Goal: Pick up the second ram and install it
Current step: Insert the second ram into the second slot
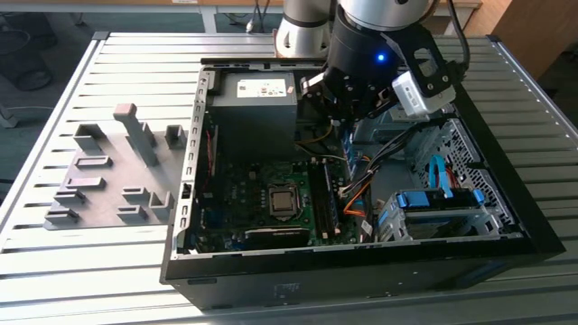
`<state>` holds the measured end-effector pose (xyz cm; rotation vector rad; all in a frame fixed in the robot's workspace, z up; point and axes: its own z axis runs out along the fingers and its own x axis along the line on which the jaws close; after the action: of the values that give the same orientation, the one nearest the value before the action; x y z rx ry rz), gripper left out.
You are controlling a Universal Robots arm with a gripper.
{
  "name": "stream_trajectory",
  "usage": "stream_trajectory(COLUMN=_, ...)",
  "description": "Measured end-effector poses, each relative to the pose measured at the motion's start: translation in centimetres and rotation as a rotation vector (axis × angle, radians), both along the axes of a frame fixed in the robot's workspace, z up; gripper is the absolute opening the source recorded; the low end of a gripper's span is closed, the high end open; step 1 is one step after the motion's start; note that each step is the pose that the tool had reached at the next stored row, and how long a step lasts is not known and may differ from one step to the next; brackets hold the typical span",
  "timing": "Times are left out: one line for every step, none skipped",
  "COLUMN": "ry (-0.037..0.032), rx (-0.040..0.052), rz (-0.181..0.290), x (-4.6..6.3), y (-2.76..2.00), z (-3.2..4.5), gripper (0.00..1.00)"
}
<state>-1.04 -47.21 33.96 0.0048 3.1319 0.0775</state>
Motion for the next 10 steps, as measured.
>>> stream_trajectory(ry=0.0003, rx=0.0, rz=0.0, x=0.0, y=0.0, z=-0.18, gripper=0.14)
stream_trajectory(ry=0.0009, rx=0.0001, rz=0.0, x=0.0, y=0.0, z=-0.36, gripper=0.14)
stream_trajectory(ry=0.0021, rx=0.0001, rz=0.0, x=0.0, y=0.0, z=-0.54, gripper=0.14)
stream_trajectory(ry=0.0033, rx=0.0, rz=0.0, x=0.0, y=0.0, z=-0.72, gripper=0.14)
stream_trajectory(ry=0.0049, rx=0.0001, rz=0.0, x=0.0, y=0.0, z=-0.89, gripper=0.14)
stream_trajectory(ry=0.0077, rx=-0.0001, rz=0.0, x=0.0, y=0.0, z=-1.06, gripper=0.14)
stream_trajectory(ry=0.0107, rx=-0.0001, rz=0.0, x=0.0, y=-0.01, z=-1.21, gripper=0.14)
stream_trajectory(ry=0.0134, rx=-0.0001, rz=0.0, x=-0.1, y=-0.01, z=-1.35, gripper=0.14)
stream_trajectory(ry=0.0153, rx=-0.0001, rz=0.0, x=-0.2, y=-0.01, z=-1.48, gripper=0.14)
stream_trajectory(ry=0.0164, rx=-0.0001, rz=0.0, x=-0.4, y=-0.01, z=-1.61, gripper=0.14)
